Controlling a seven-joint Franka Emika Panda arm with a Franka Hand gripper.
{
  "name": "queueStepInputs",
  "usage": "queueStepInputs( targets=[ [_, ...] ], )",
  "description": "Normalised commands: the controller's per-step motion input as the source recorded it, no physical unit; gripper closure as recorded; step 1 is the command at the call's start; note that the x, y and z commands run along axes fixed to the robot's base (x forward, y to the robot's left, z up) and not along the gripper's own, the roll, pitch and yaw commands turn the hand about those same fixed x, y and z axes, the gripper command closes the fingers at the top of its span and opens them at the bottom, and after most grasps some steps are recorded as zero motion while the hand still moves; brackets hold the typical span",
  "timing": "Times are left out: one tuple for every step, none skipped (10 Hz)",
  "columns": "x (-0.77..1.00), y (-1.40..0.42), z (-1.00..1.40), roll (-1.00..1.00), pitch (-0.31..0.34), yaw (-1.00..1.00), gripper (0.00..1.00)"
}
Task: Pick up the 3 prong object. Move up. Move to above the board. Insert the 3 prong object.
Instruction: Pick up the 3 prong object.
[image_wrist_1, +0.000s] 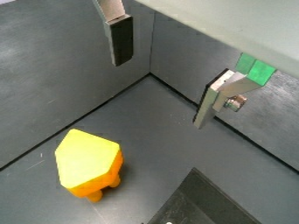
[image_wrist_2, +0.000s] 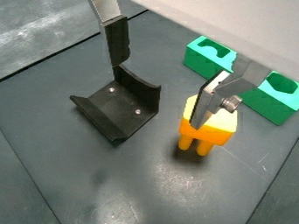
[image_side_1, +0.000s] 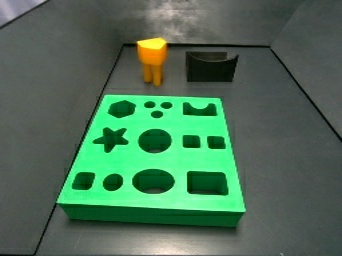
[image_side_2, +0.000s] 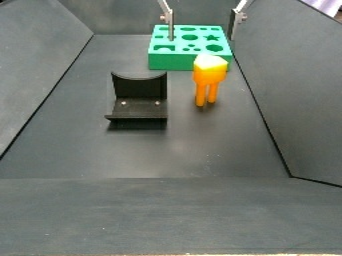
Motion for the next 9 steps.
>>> queueStepInputs(
  targets=[
    [0.0,0.0,0.0,0.01,-0.001,0.0,0.0],
    [0.05,0.0,-0.05,0.0,0.0,0.06,0.0],
    [0.0,-0.39,-0.38,0.06,-0.107,0.19,0.0],
    [0.0,-0.57,-0.46,0.13,-0.117,0.45,0.0],
    [0.0,-0.4,-0.52,0.09,-0.119,0.69,0.0],
    [0.0,-0.36,-0.53,0.08,-0.134,0.75,0.0],
    [0.0,-0.35,-0.54,0.1,-0.144,0.74,0.0],
    [-0.09,-0.36,-0.55,0.14,-0.174,0.72,0.0],
    [-0.29,-0.38,-0.33,0.13,-0.137,0.62,0.0]
  ],
)
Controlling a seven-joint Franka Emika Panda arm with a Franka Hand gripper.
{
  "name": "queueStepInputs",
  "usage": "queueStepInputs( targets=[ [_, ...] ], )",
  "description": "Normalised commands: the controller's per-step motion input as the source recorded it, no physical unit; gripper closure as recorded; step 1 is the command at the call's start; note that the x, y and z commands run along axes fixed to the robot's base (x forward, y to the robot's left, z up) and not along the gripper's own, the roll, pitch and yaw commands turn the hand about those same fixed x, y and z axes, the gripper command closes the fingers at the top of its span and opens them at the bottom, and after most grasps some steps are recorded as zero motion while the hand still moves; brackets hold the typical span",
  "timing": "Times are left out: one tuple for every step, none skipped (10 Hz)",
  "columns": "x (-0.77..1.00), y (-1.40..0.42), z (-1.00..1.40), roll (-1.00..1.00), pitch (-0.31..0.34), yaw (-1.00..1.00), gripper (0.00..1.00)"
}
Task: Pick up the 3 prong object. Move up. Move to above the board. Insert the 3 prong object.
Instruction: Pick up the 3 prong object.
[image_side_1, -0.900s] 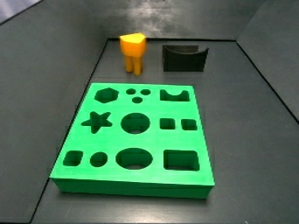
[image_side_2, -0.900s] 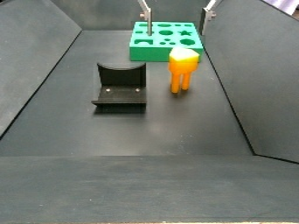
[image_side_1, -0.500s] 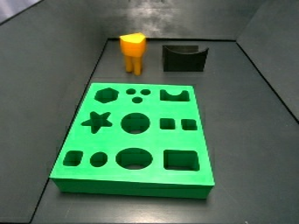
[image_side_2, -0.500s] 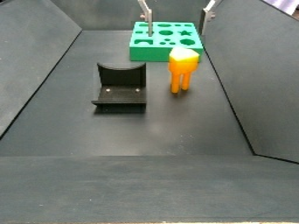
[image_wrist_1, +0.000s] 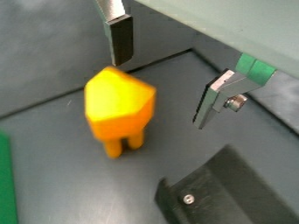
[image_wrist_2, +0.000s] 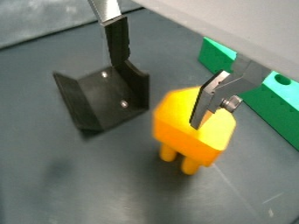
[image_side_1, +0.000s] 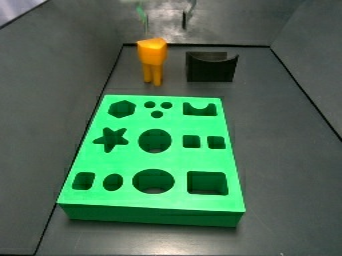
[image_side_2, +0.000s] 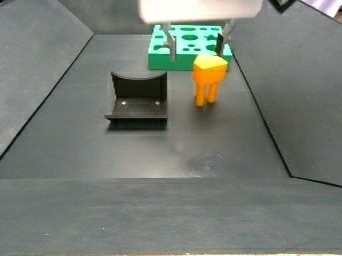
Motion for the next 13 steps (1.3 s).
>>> queueStepInputs(
  targets=[
    [-0.33,-0.03,0.37,0.29,0.047,0.53,0.0],
    [-0.39,0.0,0.44,0.27,0.076,0.46,0.0],
    [-0.32,0.0,0.0,0.23,0.0,0.31,0.0],
    [-0.22,0.0,-0.24,0.11,-0.069,0.17,0.0],
    [-0.17,-0.04,-0.37,0.05,-0.153,0.11,0.0],
    [-0.16,-0.12,-0.45,0.06,-0.219,0.05,0.0],
    [-0.09,-0.09,-0.36,0.04,-0.196,0.0,0.0],
    [-0.05,-0.08,-0.28,0.03,-0.157,0.0,0.0],
    [-0.07,-0.07,-0.29,0.04,-0.154,0.0,0.0],
    [-0.04,-0.06,-0.31,0.04,-0.151,0.0,0.0],
    [-0.01,-0.06,-0.32,0.06,-0.147,0.0,0.0],
    [0.0,-0.05,-0.33,0.08,-0.131,0.0,0.0],
    [-0.01,-0.03,-0.32,0.07,-0.127,0.0,0.0]
  ],
)
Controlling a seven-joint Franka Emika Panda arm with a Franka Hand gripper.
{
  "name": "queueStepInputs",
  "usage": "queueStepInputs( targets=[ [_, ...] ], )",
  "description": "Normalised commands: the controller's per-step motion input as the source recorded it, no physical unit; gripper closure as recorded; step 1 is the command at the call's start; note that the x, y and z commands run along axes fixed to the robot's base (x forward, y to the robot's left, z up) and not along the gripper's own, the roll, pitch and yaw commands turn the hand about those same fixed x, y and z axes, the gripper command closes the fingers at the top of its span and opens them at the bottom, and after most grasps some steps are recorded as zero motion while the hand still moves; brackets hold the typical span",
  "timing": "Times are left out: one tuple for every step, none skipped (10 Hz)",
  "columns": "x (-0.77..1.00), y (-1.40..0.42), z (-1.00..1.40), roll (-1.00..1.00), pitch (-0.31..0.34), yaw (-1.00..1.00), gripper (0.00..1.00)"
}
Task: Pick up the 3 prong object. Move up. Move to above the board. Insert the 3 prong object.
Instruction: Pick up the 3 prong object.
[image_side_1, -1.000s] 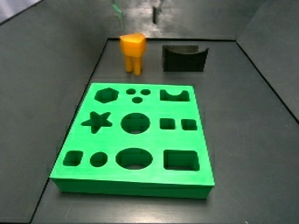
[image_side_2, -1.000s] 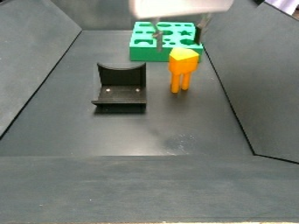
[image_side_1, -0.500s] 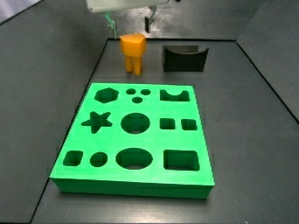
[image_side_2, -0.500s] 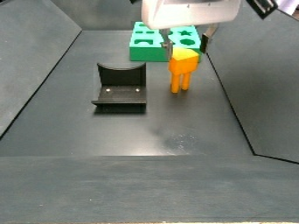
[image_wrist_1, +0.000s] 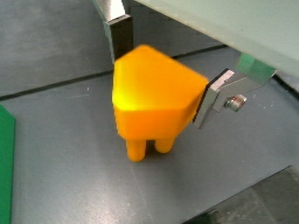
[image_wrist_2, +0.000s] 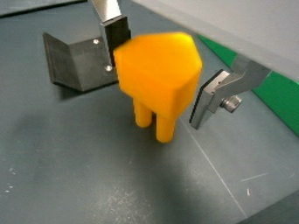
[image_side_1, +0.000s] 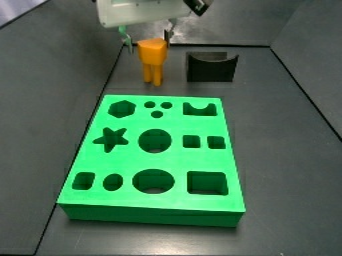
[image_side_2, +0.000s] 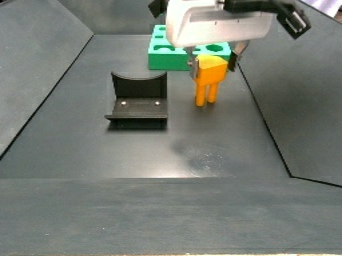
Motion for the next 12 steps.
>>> queueStepInputs(
  targets=[
    [0.0,-0.01,-0.34,0.09,-0.113,0.0,0.0],
    [0.0,0.0,-0.16,0.02,-0.027,0.0,0.0],
    [0.0,0.0,0.0,0.0,0.0,0.0,1.0],
    [0.0,0.0,0.0,0.0,0.0,0.0,1.0],
    [0.0,0.0,0.0,0.0,0.0,0.0,1.0],
    [0.0,0.0,0.0,0.0,0.0,0.0,1.0],
    [0.0,0.0,0.0,0.0,0.0,0.0,1.0],
    [0.0,0.0,0.0,0.0,0.0,0.0,1.0],
    [0.0,0.0,0.0,0.0,0.0,0.0,1.0],
    [0.0,0.0,0.0,0.0,0.0,0.0,1.0],
    [0.0,0.0,0.0,0.0,0.0,0.0,1.0],
    [0.0,0.0,0.0,0.0,0.0,0.0,1.0]
  ],
)
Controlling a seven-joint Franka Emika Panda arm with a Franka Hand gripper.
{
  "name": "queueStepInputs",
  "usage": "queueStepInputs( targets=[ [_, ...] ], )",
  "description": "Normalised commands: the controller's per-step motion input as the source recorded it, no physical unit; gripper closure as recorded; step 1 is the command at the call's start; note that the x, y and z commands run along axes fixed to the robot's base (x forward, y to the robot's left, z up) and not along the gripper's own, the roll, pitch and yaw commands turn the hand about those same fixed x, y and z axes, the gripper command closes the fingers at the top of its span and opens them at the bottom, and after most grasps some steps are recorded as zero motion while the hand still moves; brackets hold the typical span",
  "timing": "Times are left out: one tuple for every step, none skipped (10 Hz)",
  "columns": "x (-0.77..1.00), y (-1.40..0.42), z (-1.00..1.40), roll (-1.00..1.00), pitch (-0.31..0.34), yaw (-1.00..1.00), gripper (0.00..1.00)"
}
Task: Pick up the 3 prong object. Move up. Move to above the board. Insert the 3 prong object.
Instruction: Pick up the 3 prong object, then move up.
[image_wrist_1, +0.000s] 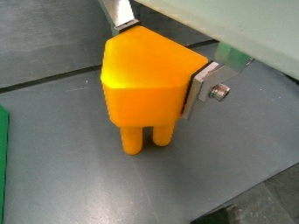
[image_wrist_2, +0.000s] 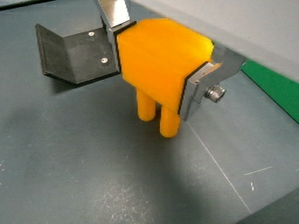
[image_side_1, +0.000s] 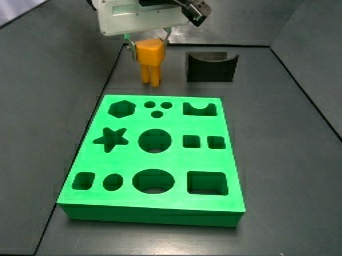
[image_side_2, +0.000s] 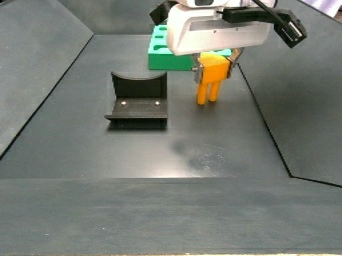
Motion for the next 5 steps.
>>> queueStepInputs(
  targets=[
    [0.0,0.0,0.0,0.0,0.0,0.0,1.0],
    [0.0,0.0,0.0,0.0,0.0,0.0,1.0],
    [0.0,0.0,0.0,0.0,0.0,0.0,1.0],
    [0.0,0.0,0.83,0.0,0.0,0.0,1.0],
    [0.03,-0.05,0.79,0.0,0.009,0.02,1.0]
  ],
)
